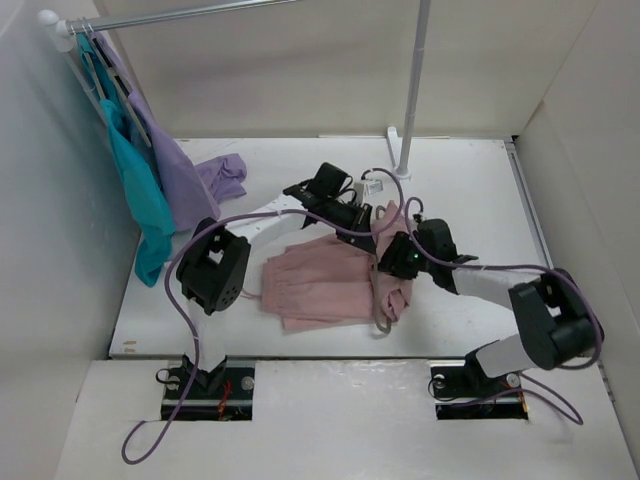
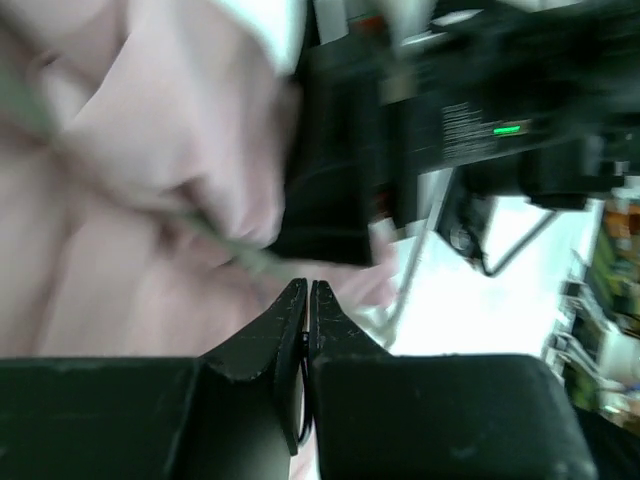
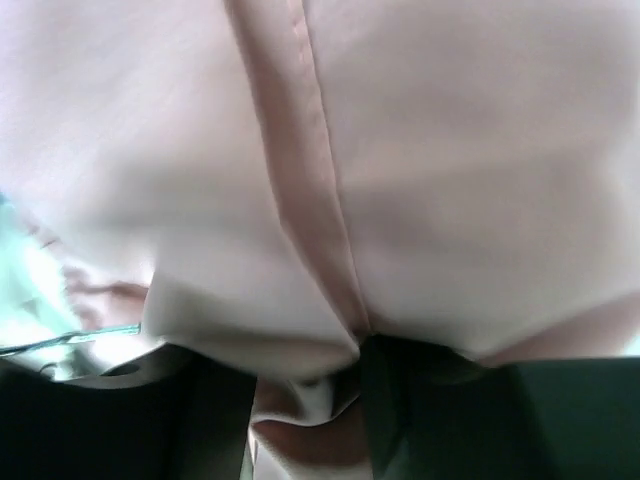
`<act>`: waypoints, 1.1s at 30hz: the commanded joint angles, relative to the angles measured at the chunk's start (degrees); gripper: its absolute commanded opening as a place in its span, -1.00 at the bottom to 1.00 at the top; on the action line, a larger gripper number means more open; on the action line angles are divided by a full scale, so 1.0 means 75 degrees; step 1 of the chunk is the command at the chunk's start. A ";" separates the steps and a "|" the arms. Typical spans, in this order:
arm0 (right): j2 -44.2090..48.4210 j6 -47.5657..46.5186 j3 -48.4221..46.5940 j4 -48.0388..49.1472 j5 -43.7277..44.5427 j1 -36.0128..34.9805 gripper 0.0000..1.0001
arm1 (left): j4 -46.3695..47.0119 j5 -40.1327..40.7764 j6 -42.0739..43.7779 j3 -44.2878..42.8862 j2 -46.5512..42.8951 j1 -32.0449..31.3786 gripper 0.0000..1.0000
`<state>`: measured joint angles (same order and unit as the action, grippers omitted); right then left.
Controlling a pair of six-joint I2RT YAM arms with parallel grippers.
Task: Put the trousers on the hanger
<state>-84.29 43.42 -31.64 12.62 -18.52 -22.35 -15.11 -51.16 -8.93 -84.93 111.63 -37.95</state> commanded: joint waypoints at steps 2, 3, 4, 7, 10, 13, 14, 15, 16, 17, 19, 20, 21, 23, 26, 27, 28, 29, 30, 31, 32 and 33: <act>0.1112 -0.1066 -0.1029 -0.2535 0.1798 0.0156 0.04 | -0.0270 0.1043 0.0405 0.0587 -0.0399 -0.0189 -1.00; 0.1218 -0.1136 -0.1496 -0.3339 0.1953 0.0156 0.04 | -0.0189 0.1148 0.0405 0.0670 -0.0470 -0.0189 -1.00; 0.1312 -0.1357 -0.1744 -0.3707 0.2024 0.0225 0.04 | -0.0188 0.1242 0.0405 0.0741 -0.0471 -0.0189 -1.00; 0.1395 -0.1932 -0.2693 -0.4915 0.2107 0.0296 0.20 | -0.0188 0.1477 0.0475 0.0823 -0.0670 -0.0189 -1.00; 0.1465 -0.2377 -0.3512 -0.5792 0.1838 0.0541 0.42 | -0.0188 0.1477 0.0476 0.0637 -0.0670 -0.0189 -1.00; 0.1465 -0.2742 -0.4018 -0.6031 0.1534 0.0729 0.63 | -0.0188 0.1547 0.0476 0.0414 -0.0670 -0.0259 -1.00; 0.1465 -0.2847 -0.4020 -0.5810 0.1416 0.0846 0.59 | -0.0269 0.1547 0.0476 0.0413 -0.0670 -0.0260 -1.00; 0.1361 -0.2848 -0.4020 -0.5564 0.1264 0.0847 0.50 | -0.0270 0.1547 0.0476 0.0344 -0.0600 -0.0260 -1.00; 0.1221 -0.2848 -0.4090 -0.5098 0.0961 0.0951 0.37 | -0.0351 0.1547 0.0476 0.0250 -0.0599 -0.0260 -1.00; 0.0813 -0.2848 -0.4195 -0.4896 0.0784 0.1045 0.09 | -0.0352 0.1547 0.0476 0.0249 -0.0599 -0.0260 -1.00; 0.0273 -0.2848 -0.4277 -0.4533 0.0119 0.1139 -0.10 | -0.0573 0.1455 0.0476 0.0155 -0.0424 -0.0190 -1.00; -0.0008 -0.2732 -0.4278 -0.4125 -0.0280 0.1140 -0.18 | -0.0575 0.1454 0.0476 0.0039 -0.0424 -0.0189 -1.00; -0.0522 -0.2591 -0.4278 -0.3947 -0.0632 0.1140 -0.34 | -0.0679 0.1372 0.0476 -0.0066 -0.0342 -0.0120 -1.00; -0.0877 -0.2345 -0.4010 -0.3595 -0.1300 0.1140 -0.54 | -0.0680 0.1372 0.0476 -0.0137 -0.0271 -0.0119 -1.00; -0.1077 -0.1748 -0.3050 -0.2494 -0.1304 0.1140 -0.82 | -0.0843 0.1372 0.0628 -0.0301 -0.0271 -0.0119 -1.00; -0.1159 -0.1653 -0.2769 -0.2097 -0.1304 0.1059 -0.89 | -0.0844 0.1290 0.0732 -0.0499 -0.0178 -0.0119 -1.00; -0.1403 -0.1571 -0.2685 -0.1977 -0.1199 0.1058 -1.00 | -0.0914 0.1290 0.0803 -0.0640 -0.0178 -0.0119 -1.00; -0.1545 -0.1570 -0.2684 -0.1860 -0.1198 0.1058 -1.00 | -0.0914 0.1208 0.0804 -0.0781 -0.0096 -0.0119 -1.00; -0.1674 -0.1466 -0.2568 -0.1511 -0.1198 0.1058 -1.00 | -0.0984 0.1208 0.0931 -0.1072 -0.0026 -0.0223 -1.00; -0.1803 -0.1395 -0.2428 -0.1275 -0.1291 0.1058 -1.00 | -0.0985 0.1126 0.1014 -0.1214 -0.0025 -0.0225 -1.00; -0.2025 -0.1209 -0.2345 -0.1006 -0.1419 0.1058 -1.00 | -0.1066 0.1126 0.1166 -0.1343 0.0044 -0.0341 -1.00; -0.2131 -0.1126 -0.2344 -0.0748 -0.1722 0.1058 -1.00 | -0.1067 0.1021 0.1167 -0.1437 0.0045 -0.0435 -1.00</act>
<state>-97.67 32.21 -50.57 -2.09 -27.64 -13.91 -23.07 -40.60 -3.20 -91.07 112.71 -39.81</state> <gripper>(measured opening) 0.010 0.010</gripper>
